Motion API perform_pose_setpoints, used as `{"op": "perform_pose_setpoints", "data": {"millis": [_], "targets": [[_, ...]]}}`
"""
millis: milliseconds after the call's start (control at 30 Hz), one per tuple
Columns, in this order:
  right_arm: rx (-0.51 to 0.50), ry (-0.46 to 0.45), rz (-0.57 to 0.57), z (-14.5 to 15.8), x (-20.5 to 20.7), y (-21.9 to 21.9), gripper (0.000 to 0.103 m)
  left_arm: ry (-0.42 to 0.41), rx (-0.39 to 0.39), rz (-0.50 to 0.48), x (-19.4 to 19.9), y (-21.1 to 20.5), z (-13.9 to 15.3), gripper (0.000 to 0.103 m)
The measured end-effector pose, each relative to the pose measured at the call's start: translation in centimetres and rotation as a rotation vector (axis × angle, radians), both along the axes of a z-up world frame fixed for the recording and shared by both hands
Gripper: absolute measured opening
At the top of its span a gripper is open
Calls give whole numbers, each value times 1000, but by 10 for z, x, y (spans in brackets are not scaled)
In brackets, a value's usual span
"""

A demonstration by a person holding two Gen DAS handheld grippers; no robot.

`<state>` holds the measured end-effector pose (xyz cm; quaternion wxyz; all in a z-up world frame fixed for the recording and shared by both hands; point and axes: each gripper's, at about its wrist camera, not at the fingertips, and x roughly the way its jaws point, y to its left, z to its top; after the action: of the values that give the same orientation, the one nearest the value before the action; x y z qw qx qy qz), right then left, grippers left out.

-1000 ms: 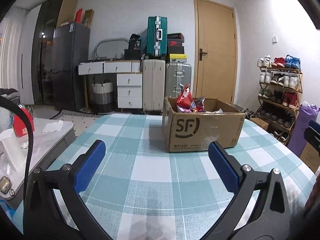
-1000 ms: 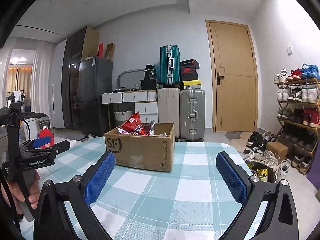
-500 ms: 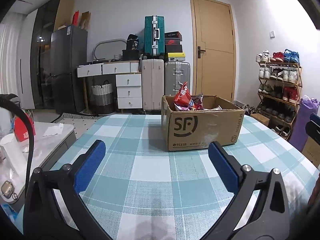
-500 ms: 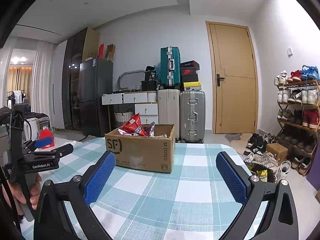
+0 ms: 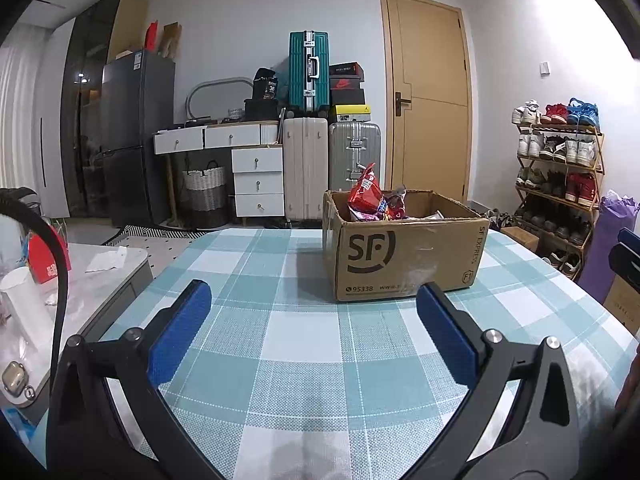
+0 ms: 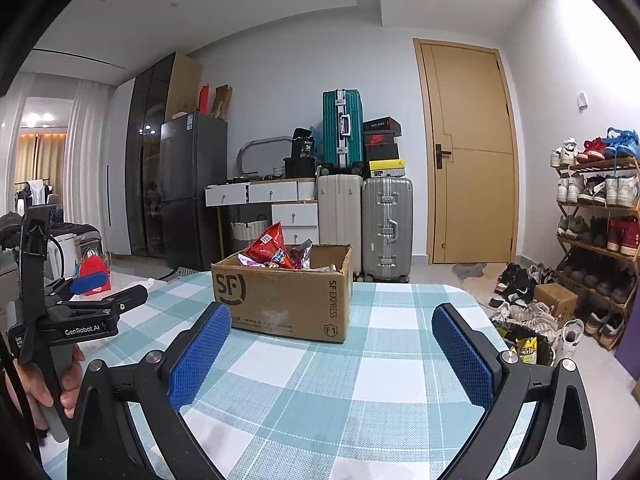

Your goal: Organize snacks

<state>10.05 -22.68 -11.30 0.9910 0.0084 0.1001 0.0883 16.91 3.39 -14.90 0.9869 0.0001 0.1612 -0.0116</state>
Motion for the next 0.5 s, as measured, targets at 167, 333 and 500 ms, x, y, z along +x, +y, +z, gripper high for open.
{"op": "perform_pose_setpoints", "data": {"millis": [167,333,500], "targets": [[0,-2,0,-1,1,0,102,-1,0,-1,-8,-1,5,103],[4,-1,4,-1,2,0,102,-1,0,-1,-7,-1,4,103],[1,3,4,-2,3,0,102,-2,0,-14,-6,-2,4,103]]}}
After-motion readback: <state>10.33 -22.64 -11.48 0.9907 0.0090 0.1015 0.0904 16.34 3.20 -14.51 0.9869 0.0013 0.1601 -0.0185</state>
